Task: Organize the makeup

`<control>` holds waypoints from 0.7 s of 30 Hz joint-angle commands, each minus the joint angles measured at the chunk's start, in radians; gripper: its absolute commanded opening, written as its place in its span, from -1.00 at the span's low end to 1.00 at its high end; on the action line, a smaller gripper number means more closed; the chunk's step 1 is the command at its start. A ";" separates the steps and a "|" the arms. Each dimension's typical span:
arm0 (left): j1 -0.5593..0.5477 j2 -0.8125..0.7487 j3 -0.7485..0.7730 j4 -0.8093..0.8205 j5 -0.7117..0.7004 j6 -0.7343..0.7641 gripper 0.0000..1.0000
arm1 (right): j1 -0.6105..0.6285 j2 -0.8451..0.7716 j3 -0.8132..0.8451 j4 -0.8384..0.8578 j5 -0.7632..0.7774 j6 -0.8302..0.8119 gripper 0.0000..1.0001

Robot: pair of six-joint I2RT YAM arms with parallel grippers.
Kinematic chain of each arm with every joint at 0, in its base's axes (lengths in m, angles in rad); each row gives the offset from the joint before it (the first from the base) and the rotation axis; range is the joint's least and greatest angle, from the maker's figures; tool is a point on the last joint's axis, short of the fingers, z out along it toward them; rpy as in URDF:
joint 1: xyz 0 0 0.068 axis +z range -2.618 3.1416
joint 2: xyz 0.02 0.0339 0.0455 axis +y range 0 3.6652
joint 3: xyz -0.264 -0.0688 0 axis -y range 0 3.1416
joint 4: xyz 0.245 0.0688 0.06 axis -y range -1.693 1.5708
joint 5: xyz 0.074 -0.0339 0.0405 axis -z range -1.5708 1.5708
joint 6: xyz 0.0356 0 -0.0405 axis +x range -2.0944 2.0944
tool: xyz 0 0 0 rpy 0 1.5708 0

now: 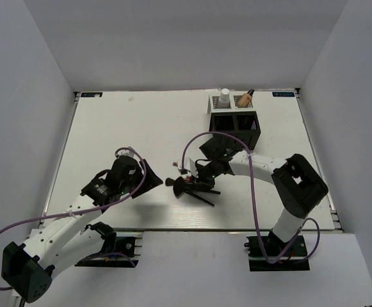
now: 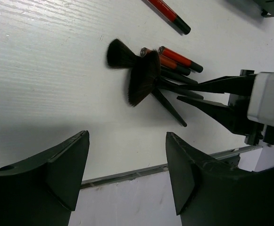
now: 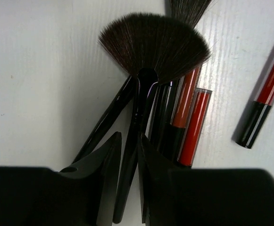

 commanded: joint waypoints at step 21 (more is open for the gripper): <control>0.004 -0.043 -0.016 -0.034 -0.023 -0.014 0.53 | 0.074 0.115 0.074 0.089 0.155 0.070 -0.16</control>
